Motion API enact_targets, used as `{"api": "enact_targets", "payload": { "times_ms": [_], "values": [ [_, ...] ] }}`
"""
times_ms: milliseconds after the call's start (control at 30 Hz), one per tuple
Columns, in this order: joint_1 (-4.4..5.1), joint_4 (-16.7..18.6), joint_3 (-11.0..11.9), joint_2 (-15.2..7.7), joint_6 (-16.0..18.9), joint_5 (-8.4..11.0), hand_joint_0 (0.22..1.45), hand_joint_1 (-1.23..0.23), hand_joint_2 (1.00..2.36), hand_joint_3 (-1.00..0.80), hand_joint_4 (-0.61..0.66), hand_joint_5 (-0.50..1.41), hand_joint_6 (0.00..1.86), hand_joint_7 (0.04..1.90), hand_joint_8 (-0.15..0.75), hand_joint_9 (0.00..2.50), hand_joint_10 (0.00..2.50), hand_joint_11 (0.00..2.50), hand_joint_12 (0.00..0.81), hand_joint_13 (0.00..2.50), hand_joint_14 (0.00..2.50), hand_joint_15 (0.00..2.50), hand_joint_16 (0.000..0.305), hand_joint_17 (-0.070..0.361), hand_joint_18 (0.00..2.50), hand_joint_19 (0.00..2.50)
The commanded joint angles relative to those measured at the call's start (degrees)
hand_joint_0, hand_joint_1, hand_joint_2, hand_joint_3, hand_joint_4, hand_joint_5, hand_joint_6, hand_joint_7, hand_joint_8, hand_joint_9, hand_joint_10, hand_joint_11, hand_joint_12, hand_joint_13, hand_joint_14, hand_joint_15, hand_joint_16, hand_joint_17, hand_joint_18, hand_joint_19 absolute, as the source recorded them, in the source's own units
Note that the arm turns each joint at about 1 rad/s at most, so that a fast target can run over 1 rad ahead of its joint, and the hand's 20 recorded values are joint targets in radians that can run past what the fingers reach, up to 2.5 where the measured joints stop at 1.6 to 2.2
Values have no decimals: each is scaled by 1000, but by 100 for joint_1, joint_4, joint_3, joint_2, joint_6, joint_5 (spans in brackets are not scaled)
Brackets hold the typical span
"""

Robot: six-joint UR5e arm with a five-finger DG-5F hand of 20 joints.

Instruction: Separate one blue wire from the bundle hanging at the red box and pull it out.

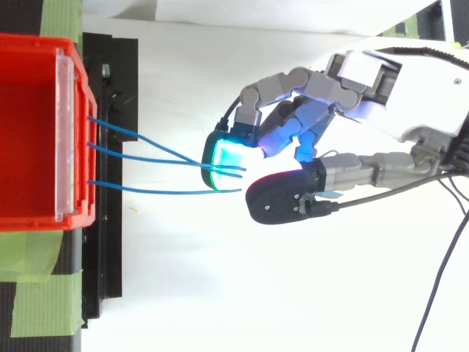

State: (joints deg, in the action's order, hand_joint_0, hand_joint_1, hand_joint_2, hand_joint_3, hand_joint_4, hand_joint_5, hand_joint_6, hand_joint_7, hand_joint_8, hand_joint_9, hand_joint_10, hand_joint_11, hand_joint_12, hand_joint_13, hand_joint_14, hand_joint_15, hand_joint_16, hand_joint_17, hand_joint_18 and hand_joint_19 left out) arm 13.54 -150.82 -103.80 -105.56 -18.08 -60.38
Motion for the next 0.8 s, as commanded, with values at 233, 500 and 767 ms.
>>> {"api": "enact_targets", "payload": {
  "times_ms": [233, 500, 767],
  "values": [
    [0, 0, 0, 0, -11, 0, 624, -500, 1021, -229, 216, -216, 816, 1050, 358, 1053, 19, 1088, 303, 1426, 455, 1458, 48, 108, 685, 674],
    [0, 18, 0, 0, -2, 0, 630, -429, 1025, -139, 211, -189, 789, 1085, 362, 1135, 21, 1100, 300, 1446, 417, 1479, 48, 108, 686, 681],
    [0, 18, 0, 0, -2, 0, 636, -512, 1029, -77, 221, -168, 746, 1115, 368, 1169, 21, 1134, 298, 1465, 351, 1518, 47, 106, 691, 666]
  ]
}}
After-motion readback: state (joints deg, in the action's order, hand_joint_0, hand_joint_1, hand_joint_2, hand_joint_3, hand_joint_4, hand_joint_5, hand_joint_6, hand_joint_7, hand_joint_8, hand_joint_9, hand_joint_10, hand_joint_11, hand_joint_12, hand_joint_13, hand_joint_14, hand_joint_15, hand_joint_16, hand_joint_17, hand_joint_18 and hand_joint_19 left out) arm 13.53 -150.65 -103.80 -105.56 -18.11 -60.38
